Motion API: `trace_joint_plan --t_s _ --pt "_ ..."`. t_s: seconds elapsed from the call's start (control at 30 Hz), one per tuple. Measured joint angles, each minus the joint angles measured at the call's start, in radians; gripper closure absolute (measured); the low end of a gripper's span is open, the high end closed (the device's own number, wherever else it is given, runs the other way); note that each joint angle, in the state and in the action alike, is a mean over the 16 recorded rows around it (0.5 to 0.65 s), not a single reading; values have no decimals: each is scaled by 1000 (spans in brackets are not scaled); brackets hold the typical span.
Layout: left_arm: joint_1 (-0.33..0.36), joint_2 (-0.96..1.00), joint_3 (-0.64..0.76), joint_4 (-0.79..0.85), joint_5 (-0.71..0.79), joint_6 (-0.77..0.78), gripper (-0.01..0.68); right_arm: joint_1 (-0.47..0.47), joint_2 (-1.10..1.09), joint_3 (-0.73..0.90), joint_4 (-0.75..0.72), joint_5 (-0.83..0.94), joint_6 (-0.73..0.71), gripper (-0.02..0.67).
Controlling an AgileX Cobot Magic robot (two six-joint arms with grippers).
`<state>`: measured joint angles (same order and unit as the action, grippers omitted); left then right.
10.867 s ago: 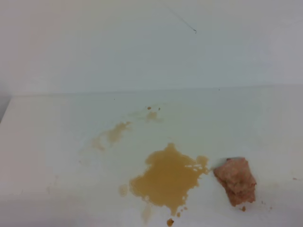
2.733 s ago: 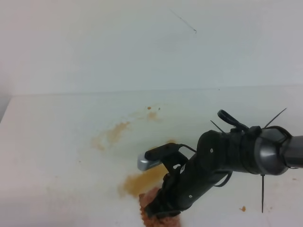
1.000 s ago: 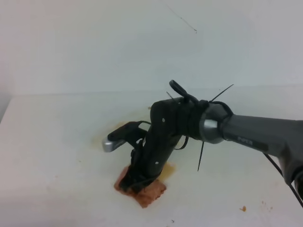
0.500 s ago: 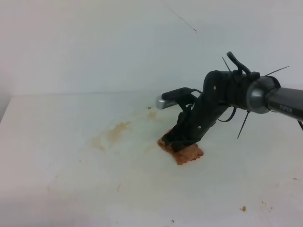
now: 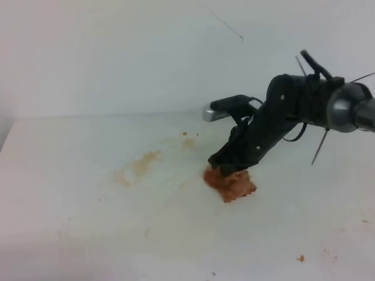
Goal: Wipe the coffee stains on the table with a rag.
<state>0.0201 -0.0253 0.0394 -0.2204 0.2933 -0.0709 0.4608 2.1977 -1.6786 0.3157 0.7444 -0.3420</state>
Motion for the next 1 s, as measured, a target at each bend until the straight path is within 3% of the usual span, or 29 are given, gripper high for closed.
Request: trace_joint_plan --t_s 0.5,0.8,1.0 --pt "0 0 0 0 0 0 672 -75 -466 533 -27 -309 1 651" --pt "0 0 0 0 0 0 672 -119 -662 769 -37 -371 -1 647" --pt "0 0 0 0 0 0 672 -120 -686 824 -38 -375 -2 568"
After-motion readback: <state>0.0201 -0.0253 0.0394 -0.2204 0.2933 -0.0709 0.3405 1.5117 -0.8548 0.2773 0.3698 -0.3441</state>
